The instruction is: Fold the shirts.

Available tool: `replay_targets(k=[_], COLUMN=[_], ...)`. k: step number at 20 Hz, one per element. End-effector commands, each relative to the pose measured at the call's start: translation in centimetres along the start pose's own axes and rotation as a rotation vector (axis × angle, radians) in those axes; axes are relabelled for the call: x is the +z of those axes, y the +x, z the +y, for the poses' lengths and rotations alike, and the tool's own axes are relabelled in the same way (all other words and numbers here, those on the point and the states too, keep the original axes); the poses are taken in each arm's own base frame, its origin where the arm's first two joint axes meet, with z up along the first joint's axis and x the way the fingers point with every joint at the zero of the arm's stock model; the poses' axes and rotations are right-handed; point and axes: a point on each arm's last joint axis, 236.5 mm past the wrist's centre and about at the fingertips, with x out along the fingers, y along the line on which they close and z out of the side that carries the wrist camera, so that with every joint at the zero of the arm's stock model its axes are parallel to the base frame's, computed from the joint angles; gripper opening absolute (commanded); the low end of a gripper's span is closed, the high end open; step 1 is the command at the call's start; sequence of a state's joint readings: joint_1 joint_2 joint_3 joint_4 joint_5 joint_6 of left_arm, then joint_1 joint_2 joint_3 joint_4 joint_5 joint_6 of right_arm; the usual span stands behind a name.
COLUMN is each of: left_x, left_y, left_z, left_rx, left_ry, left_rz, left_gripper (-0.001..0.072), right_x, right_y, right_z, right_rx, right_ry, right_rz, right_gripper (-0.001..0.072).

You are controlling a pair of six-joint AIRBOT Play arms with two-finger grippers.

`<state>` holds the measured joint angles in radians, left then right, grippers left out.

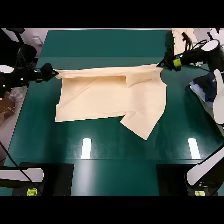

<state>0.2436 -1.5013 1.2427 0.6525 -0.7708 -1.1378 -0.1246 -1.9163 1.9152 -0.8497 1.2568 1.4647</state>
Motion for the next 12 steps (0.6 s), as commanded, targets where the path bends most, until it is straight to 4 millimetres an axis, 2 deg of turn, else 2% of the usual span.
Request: replay_targets(k=[1, 5, 8, 11, 12], left_x=[-0.8, -1.5, -2.3, -3.4, -3.6], left_y=[2.2, 4.8, 6.1, 6.8, 6.8], left_z=[1.8, 3.3, 5.2, 6.1, 6.0], left_rx=[0.054, 0.094, 0.126, 0.139, 0.135], left_ry=[0.053, 0.048, 0.035, 0.054, 0.069], left_rz=[0.011, 0.004, 0.015, 0.051, 0.06], left_gripper=[0.0021, 0.0022, 0.0022, 0.0023, 0.0024], right_x=[-0.7, 0.9, 1.8, 0.1, -0.6], right_y=[2.0, 2.9, 3.4, 5.1, 5.4], right_z=[-2.6, -3.9, -6.3, -8.1, -8.6], right_rx=[-0.049, -0.086, -0.117, -0.11, -0.099], right_ry=[0.037, 0.043, 0.075, 0.149, 0.168], right_rz=[-0.003, -0.091, -0.134, -0.064, -0.035], right_gripper=[0.0028, 0.0028, 0.0028, 0.0034, 0.0146])
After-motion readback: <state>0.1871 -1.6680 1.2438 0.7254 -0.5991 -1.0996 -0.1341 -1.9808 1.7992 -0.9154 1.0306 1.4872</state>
